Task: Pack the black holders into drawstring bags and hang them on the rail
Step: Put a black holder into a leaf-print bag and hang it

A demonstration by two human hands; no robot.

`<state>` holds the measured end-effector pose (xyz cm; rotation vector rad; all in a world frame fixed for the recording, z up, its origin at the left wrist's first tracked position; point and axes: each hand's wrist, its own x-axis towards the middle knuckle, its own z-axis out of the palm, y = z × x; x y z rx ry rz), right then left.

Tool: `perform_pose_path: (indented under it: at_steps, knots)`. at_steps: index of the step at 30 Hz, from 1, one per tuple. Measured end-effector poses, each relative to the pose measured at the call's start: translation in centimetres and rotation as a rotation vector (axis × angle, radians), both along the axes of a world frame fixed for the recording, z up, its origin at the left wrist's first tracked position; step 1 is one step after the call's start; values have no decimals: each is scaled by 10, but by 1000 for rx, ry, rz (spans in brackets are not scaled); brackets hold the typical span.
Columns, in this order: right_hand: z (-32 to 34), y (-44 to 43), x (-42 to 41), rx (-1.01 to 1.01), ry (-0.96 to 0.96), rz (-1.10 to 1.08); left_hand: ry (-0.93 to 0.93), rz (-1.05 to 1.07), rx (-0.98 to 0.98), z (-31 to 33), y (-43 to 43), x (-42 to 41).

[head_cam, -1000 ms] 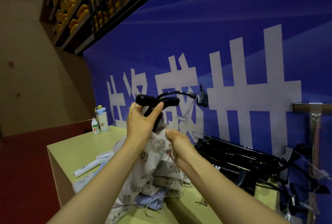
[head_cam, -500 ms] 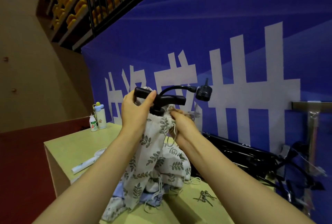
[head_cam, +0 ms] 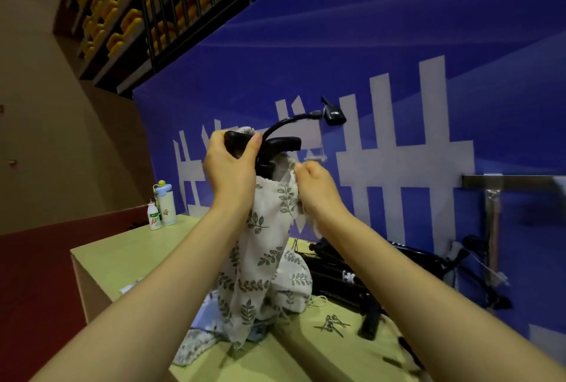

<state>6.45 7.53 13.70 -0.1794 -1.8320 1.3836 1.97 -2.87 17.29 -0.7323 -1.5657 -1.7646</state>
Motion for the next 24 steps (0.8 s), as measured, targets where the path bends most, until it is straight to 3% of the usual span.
perform_pose_path:
  at_steps: [5,9,17,22,24]
  knots:
    - [13,25,56,369,-76,-215,96,26,-38,20,4,46]
    - [33,33,113,526,-156,-291,212,20,-40,39,17,92]
    - [55,78,216,17,-291,86,185,-84,51,50,59,156]
    - [57,115,281,-295,27,106,96,-238,62,40,104,192]
    - [56,125,298,-366,70,77,63,-283,54,32,121,206]
